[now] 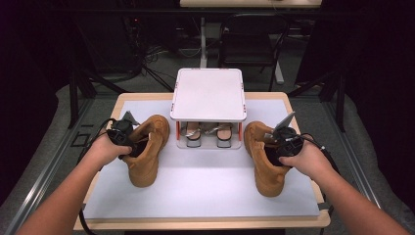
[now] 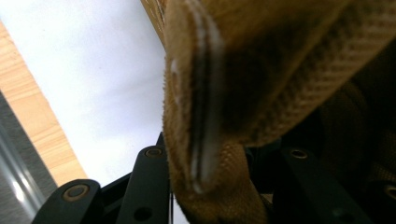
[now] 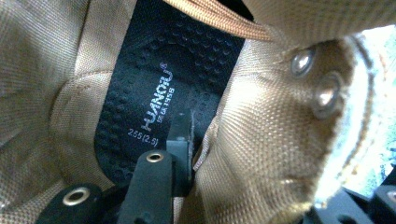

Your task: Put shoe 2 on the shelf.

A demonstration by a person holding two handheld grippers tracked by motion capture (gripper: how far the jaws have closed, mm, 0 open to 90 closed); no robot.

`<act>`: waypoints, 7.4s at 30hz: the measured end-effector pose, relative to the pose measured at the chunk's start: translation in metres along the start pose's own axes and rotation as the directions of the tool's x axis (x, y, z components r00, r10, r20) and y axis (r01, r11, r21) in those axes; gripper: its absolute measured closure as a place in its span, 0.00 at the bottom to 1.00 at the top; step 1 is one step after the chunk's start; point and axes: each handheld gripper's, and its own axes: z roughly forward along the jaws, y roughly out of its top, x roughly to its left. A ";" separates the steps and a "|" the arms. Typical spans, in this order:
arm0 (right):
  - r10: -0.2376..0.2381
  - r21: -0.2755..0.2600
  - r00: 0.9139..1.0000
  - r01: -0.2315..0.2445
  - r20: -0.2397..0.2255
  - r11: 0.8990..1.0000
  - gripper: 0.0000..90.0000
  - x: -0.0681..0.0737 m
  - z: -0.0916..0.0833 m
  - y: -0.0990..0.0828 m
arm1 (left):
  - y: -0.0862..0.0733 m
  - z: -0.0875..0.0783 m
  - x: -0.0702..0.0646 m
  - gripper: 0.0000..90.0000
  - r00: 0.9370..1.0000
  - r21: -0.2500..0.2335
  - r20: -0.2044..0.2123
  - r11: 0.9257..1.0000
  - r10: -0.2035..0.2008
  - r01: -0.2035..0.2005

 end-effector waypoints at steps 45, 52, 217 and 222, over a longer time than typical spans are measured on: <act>0.000 -0.015 0.999 0.000 0.038 1.000 0.88 0.005 0.000 -0.001 | 0.003 0.000 -0.011 0.90 0.994 0.029 -0.098 0.999 0.041 -0.039; -0.013 -0.009 0.999 0.013 0.047 1.000 0.89 0.005 0.000 -0.001 | 0.003 0.000 -0.013 0.91 0.993 0.027 -0.103 0.998 0.055 -0.052; 0.499 -0.249 0.845 -0.534 -0.195 0.808 0.94 -0.030 -0.188 0.130 | 0.109 -0.177 0.019 0.93 0.902 -0.219 0.172 0.877 -0.397 0.427; 0.474 -0.259 0.856 -0.514 -0.204 0.817 0.94 -0.014 -0.191 0.139 | 0.115 -0.179 0.010 0.93 0.905 -0.221 0.179 0.880 -0.386 0.420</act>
